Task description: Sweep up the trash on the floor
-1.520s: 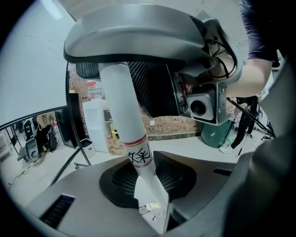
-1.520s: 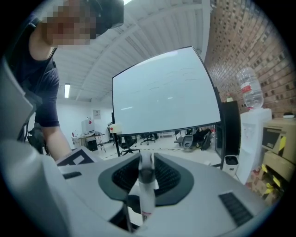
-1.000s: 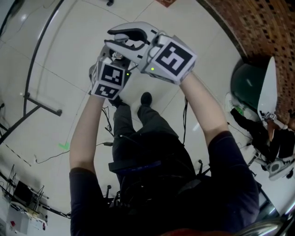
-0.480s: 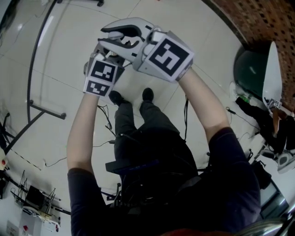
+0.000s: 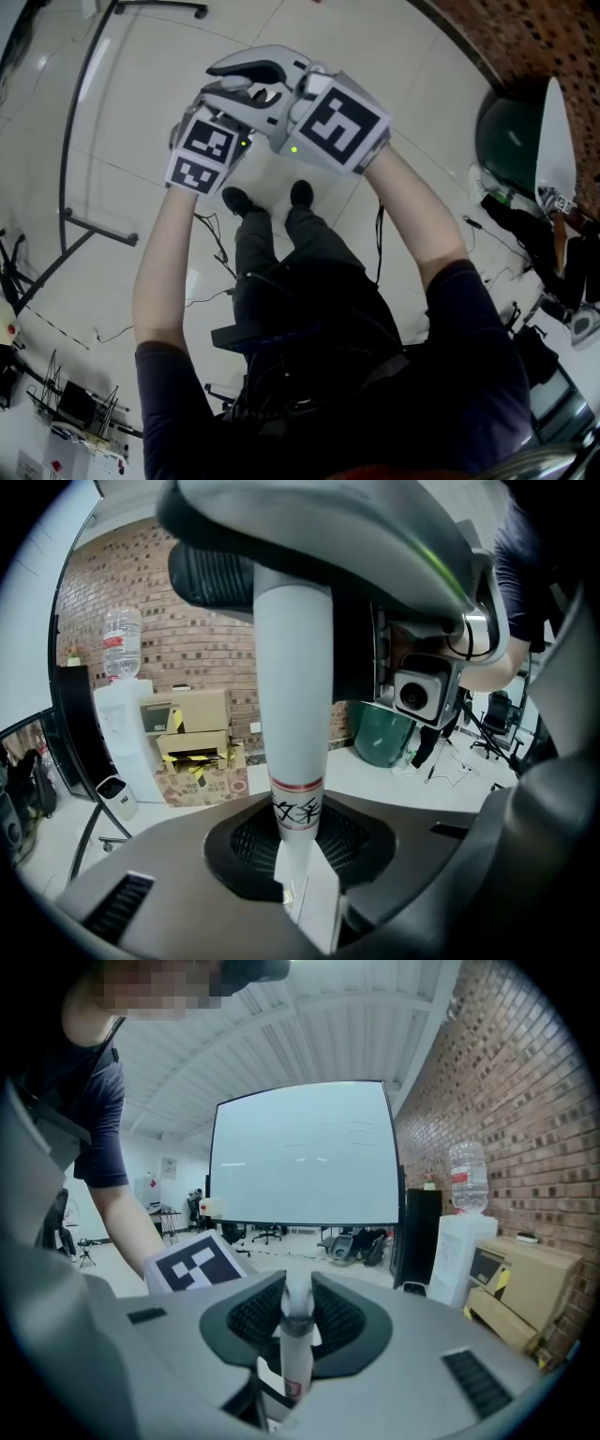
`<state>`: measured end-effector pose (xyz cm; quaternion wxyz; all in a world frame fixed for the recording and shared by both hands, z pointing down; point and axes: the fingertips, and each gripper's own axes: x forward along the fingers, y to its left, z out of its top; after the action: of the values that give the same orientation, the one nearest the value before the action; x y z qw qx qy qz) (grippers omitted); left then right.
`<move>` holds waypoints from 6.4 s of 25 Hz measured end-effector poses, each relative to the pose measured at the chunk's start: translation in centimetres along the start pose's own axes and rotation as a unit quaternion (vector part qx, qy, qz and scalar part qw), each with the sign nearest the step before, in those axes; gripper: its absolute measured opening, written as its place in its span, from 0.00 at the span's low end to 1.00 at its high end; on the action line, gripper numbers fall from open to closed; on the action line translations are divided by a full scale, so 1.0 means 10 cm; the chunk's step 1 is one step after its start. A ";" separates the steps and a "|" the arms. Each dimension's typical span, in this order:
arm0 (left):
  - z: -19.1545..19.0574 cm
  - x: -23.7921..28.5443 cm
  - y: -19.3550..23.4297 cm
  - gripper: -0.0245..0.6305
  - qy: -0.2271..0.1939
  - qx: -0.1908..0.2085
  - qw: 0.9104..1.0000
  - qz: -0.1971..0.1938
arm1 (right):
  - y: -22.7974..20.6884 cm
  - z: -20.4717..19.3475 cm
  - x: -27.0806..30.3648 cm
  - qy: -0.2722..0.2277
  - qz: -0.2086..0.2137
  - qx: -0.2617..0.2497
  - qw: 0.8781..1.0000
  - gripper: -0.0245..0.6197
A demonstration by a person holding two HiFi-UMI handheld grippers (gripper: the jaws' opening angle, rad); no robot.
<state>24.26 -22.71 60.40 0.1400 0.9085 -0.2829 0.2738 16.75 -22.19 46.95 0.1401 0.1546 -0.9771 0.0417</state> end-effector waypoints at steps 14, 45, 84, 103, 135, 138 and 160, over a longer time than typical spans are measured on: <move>0.69 -0.72 -0.30 0.15 0.001 0.026 0.999 -0.032 | 0.32 0.95 -0.33 -0.036 0.029 -0.014 0.999 0.19; 1.69 -3.24 -0.03 0.15 -0.148 0.147 0.967 0.144 | 1.79 3.17 -0.01 -0.129 0.065 -0.228 0.963 0.20; -0.06 -5.68 1.28 0.15 -0.173 -0.059 0.895 0.407 | 3.34 3.74 2.41 -0.241 0.215 -0.196 0.926 0.22; -1.64 -7.09 1.81 0.15 -0.208 -0.150 0.826 0.502 | 4.39 3.59 4.06 -0.197 0.111 -0.105 0.968 0.22; -3.68 -6.18 3.54 0.19 -0.035 -0.338 0.816 0.467 | 4.00 1.83 6.18 0.031 0.334 -0.048 0.941 0.19; -3.80 -6.17 3.49 0.21 -0.029 -0.340 0.823 0.454 | 4.02 1.70 6.26 0.043 0.338 -0.047 0.939 0.19; -3.97 -6.20 3.89 0.19 -0.088 -0.271 0.888 0.361 | 3.70 1.71 6.79 0.060 0.202 -0.058 0.976 0.24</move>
<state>-58.06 -10.49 60.71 0.2472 0.6908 -0.6656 0.1368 -61.34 -8.93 48.67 0.1955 -0.0568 -0.9788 0.0216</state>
